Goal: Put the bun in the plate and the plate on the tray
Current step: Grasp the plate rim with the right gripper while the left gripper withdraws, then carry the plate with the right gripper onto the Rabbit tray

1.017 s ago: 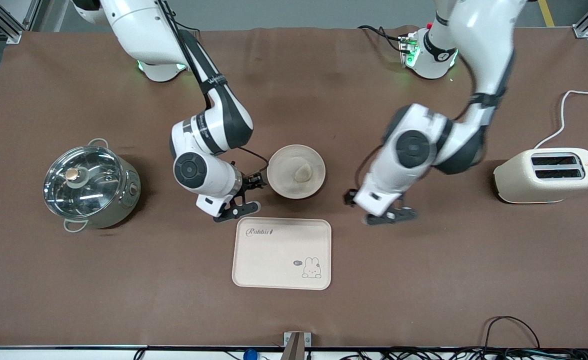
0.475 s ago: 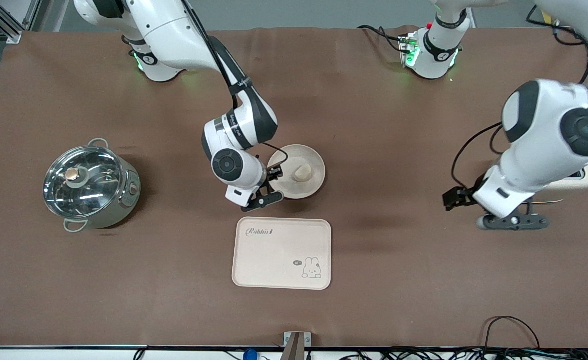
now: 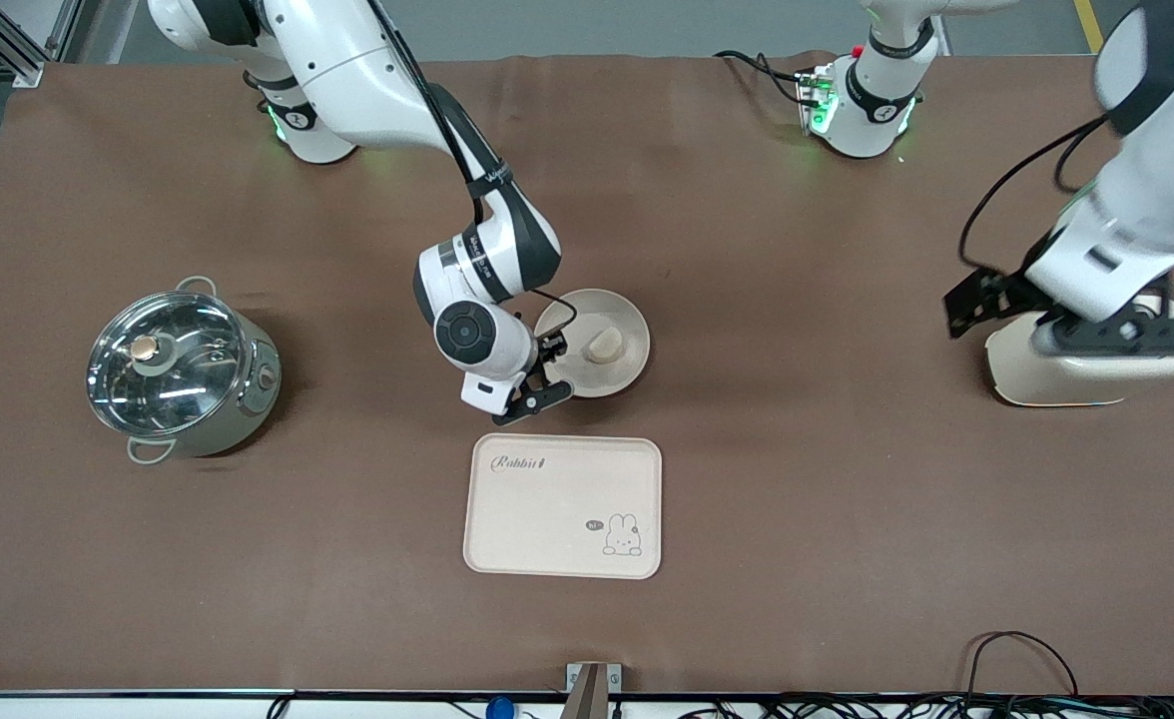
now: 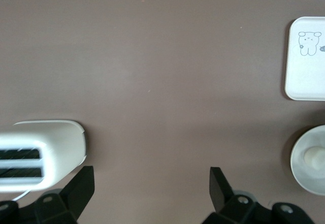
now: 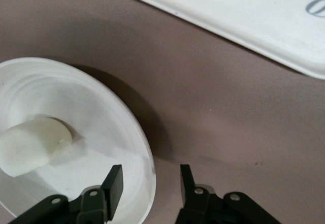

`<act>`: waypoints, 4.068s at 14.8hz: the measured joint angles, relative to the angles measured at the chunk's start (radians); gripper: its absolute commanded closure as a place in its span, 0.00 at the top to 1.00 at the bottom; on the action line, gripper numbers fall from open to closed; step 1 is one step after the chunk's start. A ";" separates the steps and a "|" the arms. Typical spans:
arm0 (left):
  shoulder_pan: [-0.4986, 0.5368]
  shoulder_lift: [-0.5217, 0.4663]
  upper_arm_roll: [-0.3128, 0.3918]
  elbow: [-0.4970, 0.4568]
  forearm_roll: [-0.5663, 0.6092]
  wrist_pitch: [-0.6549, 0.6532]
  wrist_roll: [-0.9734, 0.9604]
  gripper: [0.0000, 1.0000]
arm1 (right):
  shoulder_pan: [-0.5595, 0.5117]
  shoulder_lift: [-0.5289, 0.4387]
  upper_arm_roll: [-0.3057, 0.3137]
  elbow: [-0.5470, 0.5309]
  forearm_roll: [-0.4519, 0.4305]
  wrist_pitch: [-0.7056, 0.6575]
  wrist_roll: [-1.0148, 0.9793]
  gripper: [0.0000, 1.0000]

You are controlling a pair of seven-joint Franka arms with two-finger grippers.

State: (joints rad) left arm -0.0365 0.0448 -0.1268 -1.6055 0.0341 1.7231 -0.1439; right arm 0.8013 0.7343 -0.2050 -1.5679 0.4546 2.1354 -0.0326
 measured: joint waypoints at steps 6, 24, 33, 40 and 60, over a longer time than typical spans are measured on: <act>-0.165 -0.142 0.214 -0.069 -0.007 -0.052 0.106 1.00 | 0.001 0.027 0.019 0.000 0.000 0.050 -0.022 0.31; -0.168 -0.090 0.222 -0.012 -0.007 -0.058 0.106 1.00 | -0.057 0.022 0.019 0.025 0.081 -0.036 -0.031 0.01; -0.168 -0.090 0.223 -0.012 -0.007 -0.059 0.106 1.00 | -0.191 0.002 0.010 0.130 0.251 -0.174 -0.018 0.00; -0.169 -0.090 0.223 -0.010 -0.007 -0.059 0.106 1.00 | -0.325 0.143 0.016 0.322 0.267 -0.040 0.090 0.01; -0.168 -0.089 0.224 -0.009 -0.007 -0.071 0.105 1.00 | -0.323 0.293 0.086 0.427 0.268 0.134 0.186 0.64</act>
State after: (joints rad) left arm -0.2042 -0.0445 0.0972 -1.6143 0.0274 1.6524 -0.0393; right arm 0.4782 1.0274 -0.1185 -1.1413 0.7224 2.2699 0.1530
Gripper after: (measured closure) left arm 0.000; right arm 0.859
